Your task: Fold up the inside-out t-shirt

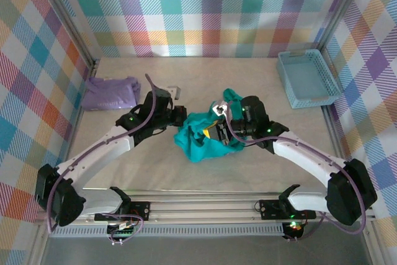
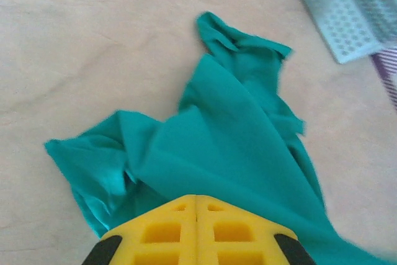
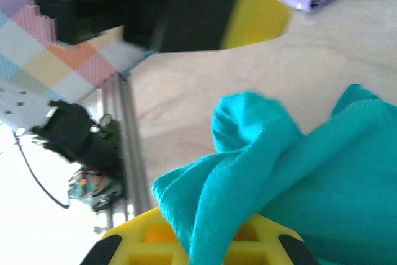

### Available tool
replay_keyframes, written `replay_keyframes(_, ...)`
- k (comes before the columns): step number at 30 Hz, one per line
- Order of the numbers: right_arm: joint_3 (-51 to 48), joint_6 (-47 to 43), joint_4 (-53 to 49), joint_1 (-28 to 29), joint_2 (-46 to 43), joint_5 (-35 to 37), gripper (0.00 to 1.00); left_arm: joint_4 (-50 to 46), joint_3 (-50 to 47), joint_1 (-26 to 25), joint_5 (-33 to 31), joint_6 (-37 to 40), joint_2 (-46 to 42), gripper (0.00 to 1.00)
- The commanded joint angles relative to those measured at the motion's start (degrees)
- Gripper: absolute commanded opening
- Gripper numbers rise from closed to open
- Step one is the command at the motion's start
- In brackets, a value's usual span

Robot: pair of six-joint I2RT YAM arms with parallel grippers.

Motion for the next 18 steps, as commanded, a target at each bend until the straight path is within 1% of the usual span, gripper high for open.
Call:
replay_keyframes(1, -1.6, 6.5, 6.4, -1.6, -0.6, -5.4, 0.00, -3.8, 1.3, -0.2, -5.5, 1.5, -0.6, 0.16)
replay_keyframes(4, -0.8, 10.4, 6.6, -2.7, 0.3, -2.5, 0.00, -6.1, -1.1, -2.5, -8.7, 1.4, -5.1, 0.35)
replay_keyframes(5, -0.3, 11.1, 5.8, -2.8, 0.7, -1.8, 0.00, -6.8, -2.2, -3.8, -9.0, 1.5, -7.1, 0.39)
replay_keyframes(7, 0.7, 12.5, 4.2, -2.8, 1.0, 0.3, 0.00, -7.6, -4.1, -6.7, -7.7, 1.5, -10.2, 0.44)
replay_keyframes(9, 1.6, 13.6, 3.1, -2.8, 1.2, 1.6, 0.00, -6.6, -5.7, -9.4, -4.0, 1.1, -12.0, 0.45)
replay_keyframes(11, 2.4, 14.1, 1.7, -2.8, 1.4, 2.7, 0.00, -3.8, -7.0, -11.7, 1.7, 0.8, -12.0, 0.43)
replay_keyframes(13, 2.7, 14.3, 1.2, -2.8, 1.3, 3.3, 0.00, -2.1, -6.6, -12.7, 6.0, 0.8, -9.9, 0.39)
replay_keyframes(15, 2.7, 14.6, 1.0, -2.8, 1.1, 3.6, 0.00, -2.4, -5.3, -12.7, 6.9, 1.5, -6.6, 0.37)
replay_keyframes(18, 2.6, 14.6, 0.6, -2.8, 0.5, 4.1, 0.00, -2.8, -3.5, -12.7, 3.0, 2.4, -2.9, 0.37)
